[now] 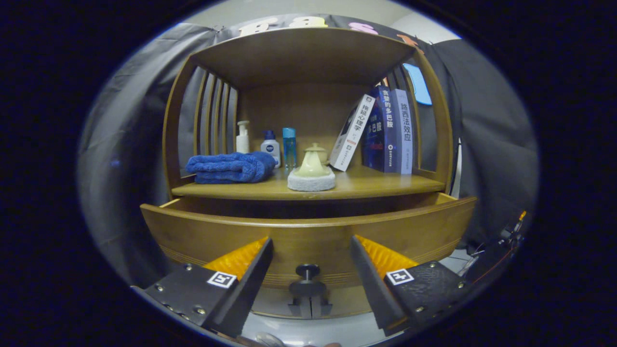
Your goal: Pull open the drawer, take out the items inside it, and place them on the countertop above the cabinet.
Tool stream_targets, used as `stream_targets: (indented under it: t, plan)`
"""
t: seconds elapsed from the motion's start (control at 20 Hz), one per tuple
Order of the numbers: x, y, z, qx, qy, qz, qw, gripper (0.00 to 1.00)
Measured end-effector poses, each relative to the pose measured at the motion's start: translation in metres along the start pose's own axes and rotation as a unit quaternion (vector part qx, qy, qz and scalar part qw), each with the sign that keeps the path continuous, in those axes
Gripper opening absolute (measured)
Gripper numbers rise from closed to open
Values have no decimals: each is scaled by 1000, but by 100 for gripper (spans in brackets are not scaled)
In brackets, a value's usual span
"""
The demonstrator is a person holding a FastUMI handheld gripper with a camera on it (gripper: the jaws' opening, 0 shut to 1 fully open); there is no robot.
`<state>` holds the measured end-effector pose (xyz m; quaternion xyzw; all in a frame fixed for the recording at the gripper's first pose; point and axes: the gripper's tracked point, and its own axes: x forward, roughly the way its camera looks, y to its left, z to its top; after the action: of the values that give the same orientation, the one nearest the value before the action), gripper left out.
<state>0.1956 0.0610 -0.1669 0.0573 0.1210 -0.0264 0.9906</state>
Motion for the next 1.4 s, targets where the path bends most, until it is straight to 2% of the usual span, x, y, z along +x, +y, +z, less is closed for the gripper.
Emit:
stream_targets:
  t: [0.3,0.8,1.2,1.4]
  plan:
    - [32,2,3,-35,-1,-8,999,97]
    - [60,4,7,-25,8,-10,1000,98]
    - [60,2,3,-24,12,-7,1000,97]
    - [35,-1,22,-23,-17,1,1000,98]
